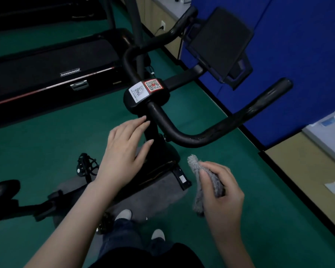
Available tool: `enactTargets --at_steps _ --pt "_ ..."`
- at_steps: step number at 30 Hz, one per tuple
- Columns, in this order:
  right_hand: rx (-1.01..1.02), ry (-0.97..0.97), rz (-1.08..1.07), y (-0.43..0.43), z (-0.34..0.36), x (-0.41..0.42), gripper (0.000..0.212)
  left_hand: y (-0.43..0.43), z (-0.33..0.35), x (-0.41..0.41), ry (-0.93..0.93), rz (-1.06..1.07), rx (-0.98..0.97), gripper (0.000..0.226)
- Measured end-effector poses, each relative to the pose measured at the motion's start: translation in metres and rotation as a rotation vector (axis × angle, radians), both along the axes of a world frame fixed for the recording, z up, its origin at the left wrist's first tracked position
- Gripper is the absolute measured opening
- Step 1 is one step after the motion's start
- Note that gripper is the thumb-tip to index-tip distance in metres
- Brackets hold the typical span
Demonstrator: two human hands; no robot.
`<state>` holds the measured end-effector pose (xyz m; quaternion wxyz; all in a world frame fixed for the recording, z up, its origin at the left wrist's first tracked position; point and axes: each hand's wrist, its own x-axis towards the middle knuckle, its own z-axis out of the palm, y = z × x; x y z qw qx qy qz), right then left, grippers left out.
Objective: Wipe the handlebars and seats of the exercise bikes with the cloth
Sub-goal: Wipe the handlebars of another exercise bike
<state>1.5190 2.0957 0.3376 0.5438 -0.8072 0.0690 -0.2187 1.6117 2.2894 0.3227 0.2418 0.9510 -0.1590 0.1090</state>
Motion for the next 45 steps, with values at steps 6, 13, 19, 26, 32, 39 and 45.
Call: enactTargets --at_steps 6,13,19,26,32,39,45 --pt "-0.108 -0.08 -0.14 0.044 0.011 0.032 0.015 0.023 0.005 0.058 -0.075 -0.13 -0.014 0.045" --pt "-0.334 -0.125 -0.331 0.091 0.017 0.093 0.013 0.031 0.002 0.126 -0.111 -0.293 -0.07 0.043" --pt "-0.456 -0.031 -0.481 0.126 0.008 0.151 0.015 0.03 -0.006 0.158 -0.124 -0.445 -0.203 0.036" --pt "-0.575 0.157 -0.454 0.14 0.004 0.175 0.015 0.031 -0.014 0.165 -0.14 -0.484 -0.31 0.035" --pt "-0.594 0.11 -0.521 0.134 0.003 0.159 0.014 0.032 -0.016 0.167 -0.151 -0.495 -0.347 0.034" --pt "-0.627 0.058 -0.345 0.129 -0.004 0.157 0.013 0.033 -0.017 0.168 -0.137 -0.505 -0.368 0.034" --pt "-0.631 0.033 -0.299 0.131 -0.005 0.165 0.013 0.033 -0.018 0.17 -0.13 -0.507 -0.384 0.034"
